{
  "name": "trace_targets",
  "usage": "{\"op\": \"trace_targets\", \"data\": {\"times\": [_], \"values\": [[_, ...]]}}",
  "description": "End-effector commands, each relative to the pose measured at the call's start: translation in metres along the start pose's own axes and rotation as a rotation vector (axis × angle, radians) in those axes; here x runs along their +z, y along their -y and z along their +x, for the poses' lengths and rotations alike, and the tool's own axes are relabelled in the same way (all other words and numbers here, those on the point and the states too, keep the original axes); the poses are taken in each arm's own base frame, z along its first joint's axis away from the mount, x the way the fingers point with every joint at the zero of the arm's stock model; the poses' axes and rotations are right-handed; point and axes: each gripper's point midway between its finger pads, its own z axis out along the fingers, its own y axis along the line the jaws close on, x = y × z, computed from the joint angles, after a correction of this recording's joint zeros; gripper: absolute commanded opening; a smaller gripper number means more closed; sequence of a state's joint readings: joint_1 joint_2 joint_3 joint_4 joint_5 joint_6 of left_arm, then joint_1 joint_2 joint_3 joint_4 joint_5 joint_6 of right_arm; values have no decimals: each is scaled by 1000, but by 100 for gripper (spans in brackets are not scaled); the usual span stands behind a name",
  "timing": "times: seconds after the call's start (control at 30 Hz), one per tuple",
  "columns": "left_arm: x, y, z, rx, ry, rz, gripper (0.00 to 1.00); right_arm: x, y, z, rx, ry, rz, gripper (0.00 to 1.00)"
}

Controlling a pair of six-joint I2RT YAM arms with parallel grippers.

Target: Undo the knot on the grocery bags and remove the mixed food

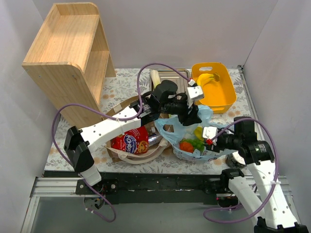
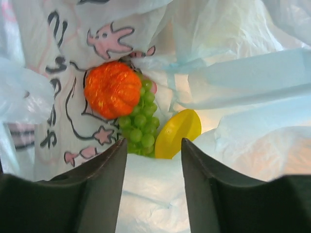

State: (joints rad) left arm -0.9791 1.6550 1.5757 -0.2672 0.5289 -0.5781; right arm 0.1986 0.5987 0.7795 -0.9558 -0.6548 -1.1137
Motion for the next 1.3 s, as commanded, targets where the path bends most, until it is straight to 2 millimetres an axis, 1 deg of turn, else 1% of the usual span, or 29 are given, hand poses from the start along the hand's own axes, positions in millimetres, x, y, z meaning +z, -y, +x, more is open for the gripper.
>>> {"op": "trace_targets", "data": {"times": [0.0,0.03,0.07,0.1,0.13,0.17,0.2,0.23,0.27,0.33,0.37,0.4,0.43,0.47,0.53,0.57,0.63,0.67,0.7,0.73,0.77,0.8,0.83,0.9,1.0,1.07,1.1,1.23,1.27], "values": [[-16,-20,-8,13,7,-157,52,8,15,-24,79,109,7,57],[-20,-22,-7,22,4,-177,55,11,16,-23,82,112,10,56],[-22,-25,-6,29,1,-195,56,15,16,-20,129,111,16,54],[-24,-29,-5,34,0,-220,57,17,30,-19,126,107,76,54],[-25,-30,-4,33,-2,-232,59,21,34,-17,152,97,84,53],[-25,-33,-3,33,-5,-246,60,24,35,-14,204,85,92,50],[-26,-37,-3,25,-3,-273,60,24,42,-10,218,54,124,48],[-27,-42,-6,15,6,-298,63,30,46,-9,238,43,123,46],[-26,-47,-10,0,24,-326,69,32,49,-8,250,32,133,42],[-26,-59,-21,-52,54,-376,73,40,49,0,290,8,135,41],[-28,-61,-41,-45,91,-375,74,43,45,1,275,7,114,41],[-22,-66,-39,-49,82,-367,75,46,44,5,232,-3,104,41],[-19,-67,-41,-40,82,-357,75,54,37,14,222,-26,83,42],[-19,-66,-48,-36,91,-348,75,58,41,17,199,-36,95,45],[-11,-66,-42,-40,72,-315,76,67,43,31,159,-107,95,46],[-10,-65,-40,-41,64,-304,76,70,47,34,145,-121,106,48],[-9,-65,-34,-41,51,-292,77,80,52,51,158,-205,114,51],[-10,-63,-33,-34,49,-280,77,82,56,55,163,-231,124,63],[-10,-65,-25,-43,33,-280,77,83,64,61,169,-272,159,71],[-12,-64,-25,-45,34,-279,77,88,66,69,194,-307,154,76],[-13,-64,-23,-45,35,-272,77,89,69,71,213,-314,175,81],[-15,-65,-22,-46,35,-274,77,91,80,71,200,-305,228,82],[-15,-64,-17,-49,27,-270,77,90,83,71,195,-301,244,84],[-19,-64,-18,-50,33,-278,77,92,82,79,200,-331,246,84],[-23,-67,-17,-50,34,-295,77,95,70,98,196,-391,218,84],[-27,-69,-18,-50,38,-302,77,97,70,106,192,-409,232,84],[-27,-71,-16,-50,36,-307,77,99,66,112,184,-424,218,84],[-26,-69,-13,-57,36,-302,78,107,50,122,184,-437,146,83],[-25,-69,-11,-62,32,-302,78,108,47,124,191,-444,133,81]]}}
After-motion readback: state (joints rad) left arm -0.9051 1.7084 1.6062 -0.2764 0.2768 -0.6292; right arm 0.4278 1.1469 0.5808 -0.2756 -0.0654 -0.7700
